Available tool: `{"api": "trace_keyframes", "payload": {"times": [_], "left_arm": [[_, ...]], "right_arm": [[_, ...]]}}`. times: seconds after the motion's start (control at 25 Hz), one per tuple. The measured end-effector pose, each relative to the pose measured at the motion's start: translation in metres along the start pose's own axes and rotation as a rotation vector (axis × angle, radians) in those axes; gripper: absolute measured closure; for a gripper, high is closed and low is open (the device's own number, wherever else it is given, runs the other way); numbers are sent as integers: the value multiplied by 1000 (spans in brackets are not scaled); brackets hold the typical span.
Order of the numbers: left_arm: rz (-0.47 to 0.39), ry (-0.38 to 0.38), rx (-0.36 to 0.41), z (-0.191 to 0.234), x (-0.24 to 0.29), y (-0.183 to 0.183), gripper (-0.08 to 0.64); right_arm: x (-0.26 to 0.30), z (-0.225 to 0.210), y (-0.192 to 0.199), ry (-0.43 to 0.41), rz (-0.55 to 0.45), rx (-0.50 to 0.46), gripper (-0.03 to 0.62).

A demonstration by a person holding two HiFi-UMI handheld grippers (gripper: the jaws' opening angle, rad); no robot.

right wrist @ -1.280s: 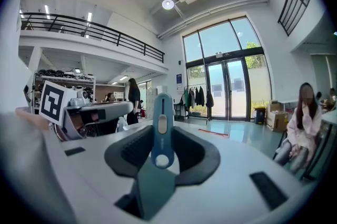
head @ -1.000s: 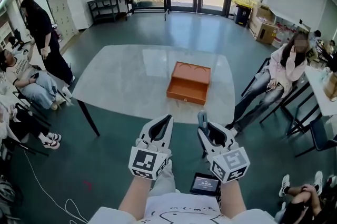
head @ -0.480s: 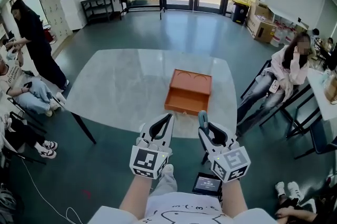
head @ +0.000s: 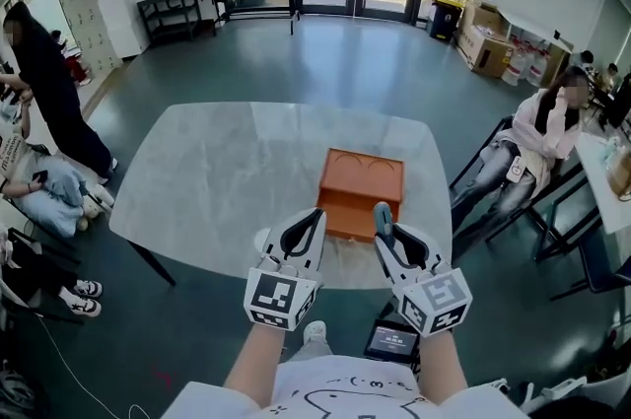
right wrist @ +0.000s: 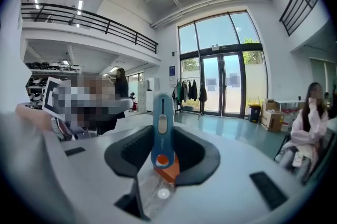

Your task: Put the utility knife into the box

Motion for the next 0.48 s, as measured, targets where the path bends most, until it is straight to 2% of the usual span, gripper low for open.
{"api": "trace_keyframes", "payload": {"times": [0.2, 0.36, 0.48], "left_arm": [[17, 19, -13, 31, 26, 11, 545], [26, 30, -28, 55, 46, -1, 545], [31, 41, -34, 63, 53, 9, 545]], "right_arm": [[36, -10, 3, 7, 33, -3, 462], [60, -18, -13, 13, 57, 1, 460], [70, -19, -4, 15, 74, 7, 460]]}}
Point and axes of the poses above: the fingertips, and each gripper's own axes: x forward along the fingers, z to its left, y out of its underside, the point moved 10 cm from there along -x, backward along the fingers, and after that the axes turned 6 degrees about -x, right-handed, at the moved point
